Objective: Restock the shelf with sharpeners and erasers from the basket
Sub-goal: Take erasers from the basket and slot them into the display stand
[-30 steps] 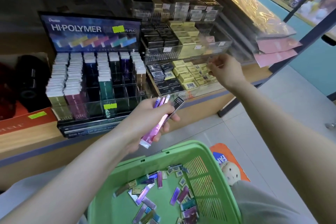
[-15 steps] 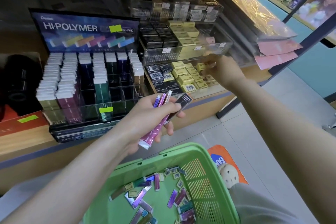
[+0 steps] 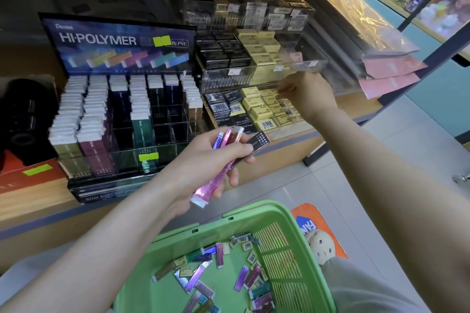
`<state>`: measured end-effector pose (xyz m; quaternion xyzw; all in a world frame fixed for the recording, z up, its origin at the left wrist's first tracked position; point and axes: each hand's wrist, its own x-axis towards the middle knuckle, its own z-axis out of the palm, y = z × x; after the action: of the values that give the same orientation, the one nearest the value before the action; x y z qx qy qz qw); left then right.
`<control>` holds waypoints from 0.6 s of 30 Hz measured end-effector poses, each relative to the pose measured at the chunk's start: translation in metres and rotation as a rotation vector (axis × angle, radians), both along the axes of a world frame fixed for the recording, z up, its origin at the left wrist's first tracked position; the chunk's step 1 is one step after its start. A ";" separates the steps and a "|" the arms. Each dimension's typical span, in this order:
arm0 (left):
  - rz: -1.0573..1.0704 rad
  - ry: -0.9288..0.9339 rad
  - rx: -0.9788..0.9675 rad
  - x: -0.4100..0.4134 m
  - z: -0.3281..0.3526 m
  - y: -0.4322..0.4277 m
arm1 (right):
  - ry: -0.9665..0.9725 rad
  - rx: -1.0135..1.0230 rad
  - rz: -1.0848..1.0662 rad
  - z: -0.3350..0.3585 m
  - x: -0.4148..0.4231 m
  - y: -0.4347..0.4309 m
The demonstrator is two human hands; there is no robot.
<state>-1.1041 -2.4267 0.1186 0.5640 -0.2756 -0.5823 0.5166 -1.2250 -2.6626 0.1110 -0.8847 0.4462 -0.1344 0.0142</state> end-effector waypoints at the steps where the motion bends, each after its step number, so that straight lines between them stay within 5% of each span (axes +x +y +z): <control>1: -0.011 -0.016 0.002 0.000 0.000 0.001 | 0.006 0.020 0.004 0.000 -0.001 0.001; 8: -0.047 -0.141 0.000 -0.004 -0.005 0.002 | -0.199 0.082 0.130 0.012 -0.013 0.066; 11: -0.028 -0.172 -0.018 -0.006 -0.007 0.002 | -0.373 0.376 0.148 0.029 -0.021 0.117; 14: 0.000 -0.178 -0.039 -0.009 -0.008 0.003 | -0.304 0.739 0.212 0.037 -0.031 0.146; 18: 0.052 -0.170 -0.080 -0.013 -0.011 0.007 | -0.367 0.868 0.215 0.039 -0.043 0.154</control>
<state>-1.1169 -2.4198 0.1079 0.5974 -0.3268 -0.5074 0.5281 -1.2677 -2.5086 0.1495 -0.7999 0.3571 -0.0873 0.4743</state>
